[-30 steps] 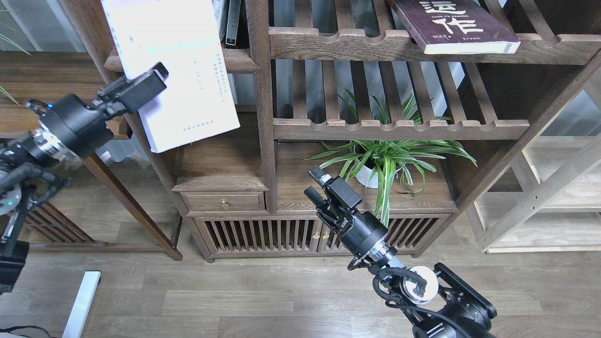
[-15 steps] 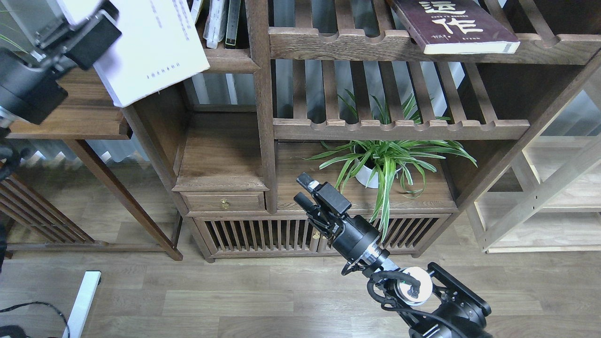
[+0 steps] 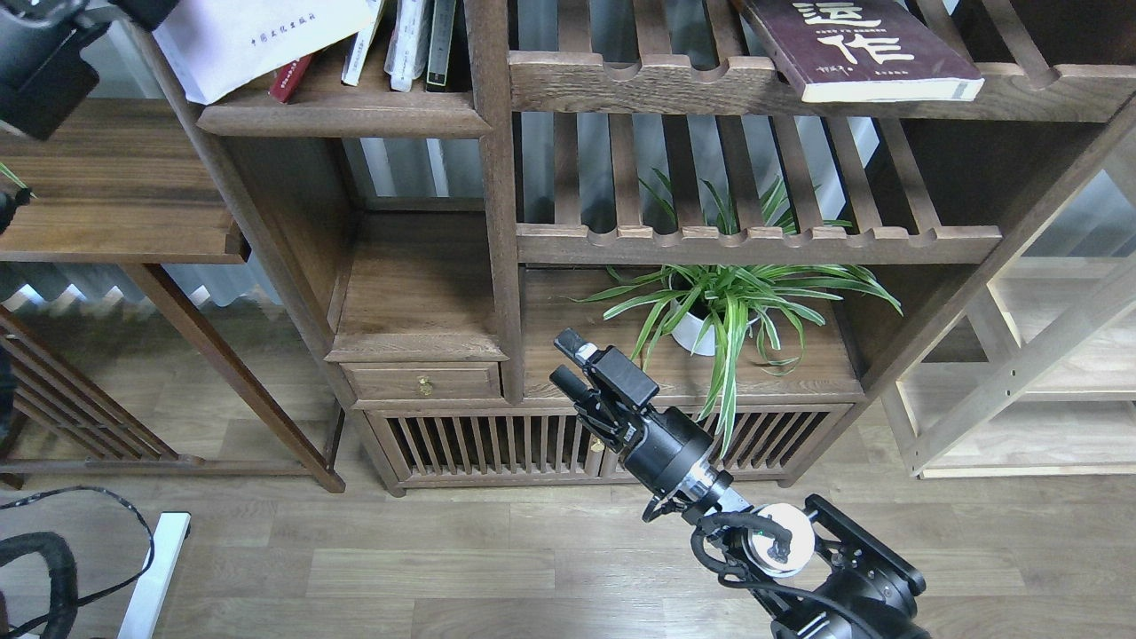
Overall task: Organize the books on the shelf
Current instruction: 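Release the white book and withdraw the left arm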
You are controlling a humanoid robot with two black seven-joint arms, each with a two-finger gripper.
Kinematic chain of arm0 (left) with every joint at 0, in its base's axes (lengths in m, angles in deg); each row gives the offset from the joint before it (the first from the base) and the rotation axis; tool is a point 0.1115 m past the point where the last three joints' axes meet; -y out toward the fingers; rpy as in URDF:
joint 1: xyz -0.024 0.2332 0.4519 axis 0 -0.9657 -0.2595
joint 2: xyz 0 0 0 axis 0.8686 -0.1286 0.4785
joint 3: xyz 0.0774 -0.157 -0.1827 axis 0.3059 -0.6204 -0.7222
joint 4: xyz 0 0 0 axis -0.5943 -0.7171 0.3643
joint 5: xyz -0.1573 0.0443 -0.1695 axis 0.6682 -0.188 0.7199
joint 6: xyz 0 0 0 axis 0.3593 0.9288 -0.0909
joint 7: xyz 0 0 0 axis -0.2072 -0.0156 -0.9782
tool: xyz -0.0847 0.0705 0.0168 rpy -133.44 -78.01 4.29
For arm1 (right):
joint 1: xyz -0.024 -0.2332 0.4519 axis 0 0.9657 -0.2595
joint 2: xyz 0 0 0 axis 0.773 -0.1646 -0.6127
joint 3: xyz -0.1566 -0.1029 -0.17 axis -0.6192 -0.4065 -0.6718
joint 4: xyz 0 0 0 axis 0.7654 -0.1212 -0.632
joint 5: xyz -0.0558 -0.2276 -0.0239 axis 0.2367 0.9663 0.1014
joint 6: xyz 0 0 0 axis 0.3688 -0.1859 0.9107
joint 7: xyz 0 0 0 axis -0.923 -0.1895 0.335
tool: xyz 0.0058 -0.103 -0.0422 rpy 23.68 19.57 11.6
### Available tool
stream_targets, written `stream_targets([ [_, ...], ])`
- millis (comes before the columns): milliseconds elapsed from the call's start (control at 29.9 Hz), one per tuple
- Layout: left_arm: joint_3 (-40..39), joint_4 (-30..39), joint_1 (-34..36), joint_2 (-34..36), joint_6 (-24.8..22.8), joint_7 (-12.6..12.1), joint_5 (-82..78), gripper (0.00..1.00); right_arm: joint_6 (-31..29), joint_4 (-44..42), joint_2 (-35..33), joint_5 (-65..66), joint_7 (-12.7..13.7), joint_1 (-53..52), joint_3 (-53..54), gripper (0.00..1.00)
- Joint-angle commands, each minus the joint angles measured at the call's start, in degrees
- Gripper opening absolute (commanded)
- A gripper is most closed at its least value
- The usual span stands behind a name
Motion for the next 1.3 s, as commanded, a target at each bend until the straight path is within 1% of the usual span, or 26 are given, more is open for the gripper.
stream_targets([
  [0,2.19,-0.65,1.21,0.16,0.01,0.0,-1.7,0.0,0.0,-0.01,0.0,-0.08,-0.01,0.01,0.18,0.91],
  [134,2.99,-0.3,1.56,0.07,0.01,0.0,-1.62,0.0,0.0,-0.01,0.0,-0.17,-0.01,0.1,0.18,0.93],
  [234,3.34,1.19,1.91,0.07,0.01,0.0,-1.18,0.0,0.0,-0.01,0.0,-0.25,-0.01,0.19,0.18,0.95],
  [401,2.38,2.42,2.62,0.33,0.01,0.0,-1.18,0.0,0.0,-0.01,0.0,-0.25,-0.01,0.63,0.09,0.95],
  [769,-0.26,-1.52,2.62,1.39,0.01,0.0,-1.26,0.0,0.0,-0.54,0.0,-0.17,-0.01,0.54,0.0,0.95],
  [936,0.18,-4.16,3.4,2.88,0.01,3.73,-1.53,0.0,0.0,-0.54,0.0,-0.17,-0.01,0.63,-0.08,0.95],
  [1003,0.62,-4.69,3.76,3.32,0.84,4.97,-1.53,0.0,0.0,-0.54,0.0,-0.17,-0.01,0.63,-0.08,0.95],
  [1170,0.79,-6.62,4.9,3.5,1.73,5.76,-1.7,0.0,0.0,-0.54,0.0,-0.25,-0.01,0.45,-0.7,0.95],
  [1271,1.06,-8.29,4.99,4.37,1.73,7.25,-1.79,0.0,0.0,-0.54,0.0,-0.25,-0.01,0.63,-0.79,0.95],
])
